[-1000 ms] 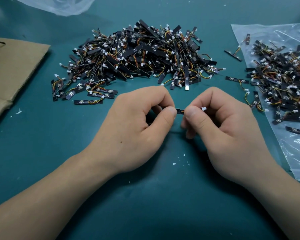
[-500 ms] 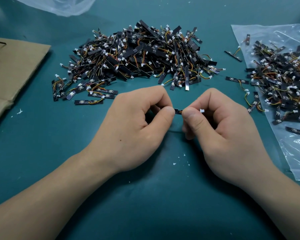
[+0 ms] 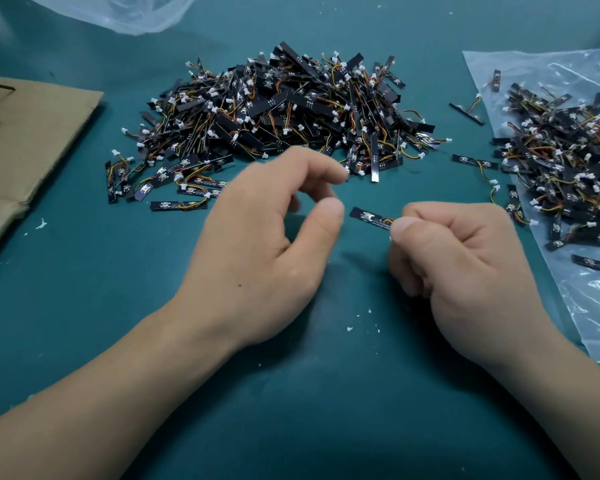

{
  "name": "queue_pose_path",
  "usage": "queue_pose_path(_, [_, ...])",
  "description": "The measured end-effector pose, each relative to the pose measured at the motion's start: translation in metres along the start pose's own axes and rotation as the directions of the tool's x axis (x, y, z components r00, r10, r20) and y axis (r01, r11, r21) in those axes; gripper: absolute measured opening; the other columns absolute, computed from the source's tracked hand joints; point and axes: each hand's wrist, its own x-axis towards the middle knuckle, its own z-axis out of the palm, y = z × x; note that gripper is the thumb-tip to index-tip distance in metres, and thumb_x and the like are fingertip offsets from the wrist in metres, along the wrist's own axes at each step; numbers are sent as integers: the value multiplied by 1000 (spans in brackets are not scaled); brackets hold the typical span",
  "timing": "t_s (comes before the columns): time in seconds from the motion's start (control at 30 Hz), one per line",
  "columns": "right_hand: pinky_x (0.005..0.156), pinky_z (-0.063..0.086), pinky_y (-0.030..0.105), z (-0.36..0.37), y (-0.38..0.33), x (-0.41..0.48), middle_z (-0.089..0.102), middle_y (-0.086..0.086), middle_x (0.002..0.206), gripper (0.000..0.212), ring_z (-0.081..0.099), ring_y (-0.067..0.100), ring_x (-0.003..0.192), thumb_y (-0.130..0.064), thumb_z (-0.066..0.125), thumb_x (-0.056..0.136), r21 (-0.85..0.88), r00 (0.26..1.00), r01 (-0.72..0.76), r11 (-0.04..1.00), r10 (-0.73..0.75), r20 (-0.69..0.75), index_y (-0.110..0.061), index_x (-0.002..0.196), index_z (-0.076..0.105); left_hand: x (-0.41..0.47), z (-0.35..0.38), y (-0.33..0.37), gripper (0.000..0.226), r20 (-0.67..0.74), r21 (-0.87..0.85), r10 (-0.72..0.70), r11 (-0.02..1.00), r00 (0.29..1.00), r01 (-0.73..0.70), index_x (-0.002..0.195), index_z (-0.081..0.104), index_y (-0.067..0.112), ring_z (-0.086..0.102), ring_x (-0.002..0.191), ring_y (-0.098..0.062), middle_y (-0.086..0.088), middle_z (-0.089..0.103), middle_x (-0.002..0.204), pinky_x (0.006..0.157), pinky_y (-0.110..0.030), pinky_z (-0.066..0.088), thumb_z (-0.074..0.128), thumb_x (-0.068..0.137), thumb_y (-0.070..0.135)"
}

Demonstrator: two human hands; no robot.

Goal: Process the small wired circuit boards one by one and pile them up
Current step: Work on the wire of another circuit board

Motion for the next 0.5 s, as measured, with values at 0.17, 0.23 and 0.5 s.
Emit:
queue_pose_path(0.17, [43,31,18,-3,-3,9,52,-3,56,31,36,11,45,-41,51,103,427,934,46,903,112,-338,-21,83,65,-4,0,4,26,137,219,-87,974,987,56,94,63,29,53,74,-9,13,57,76,70,-34,44,47,75,24])
queue_pose_path(0.23, [44,31,15,-3,0,13,53,-7,60,28,37,9,47,-44,50,104,491,907,7,871,202,-370,-22,103,68,-5,1,5,33,231,321,-97,947,968,19,95,62,30,52,84,-16,13,55,83,78,-39,46,44,69,20])
queue_pose_path(0.5, [54,43,21,9,5,-3,68,-7,76,5,52,15,56,-24,68,95,-91,995,70,993,-76,-66,-27,96,71,-2,4,-5,46,201,207,8,977,980,-50,105,64,26,49,88,0,14,52,95,78,-26,45,45,70,2])
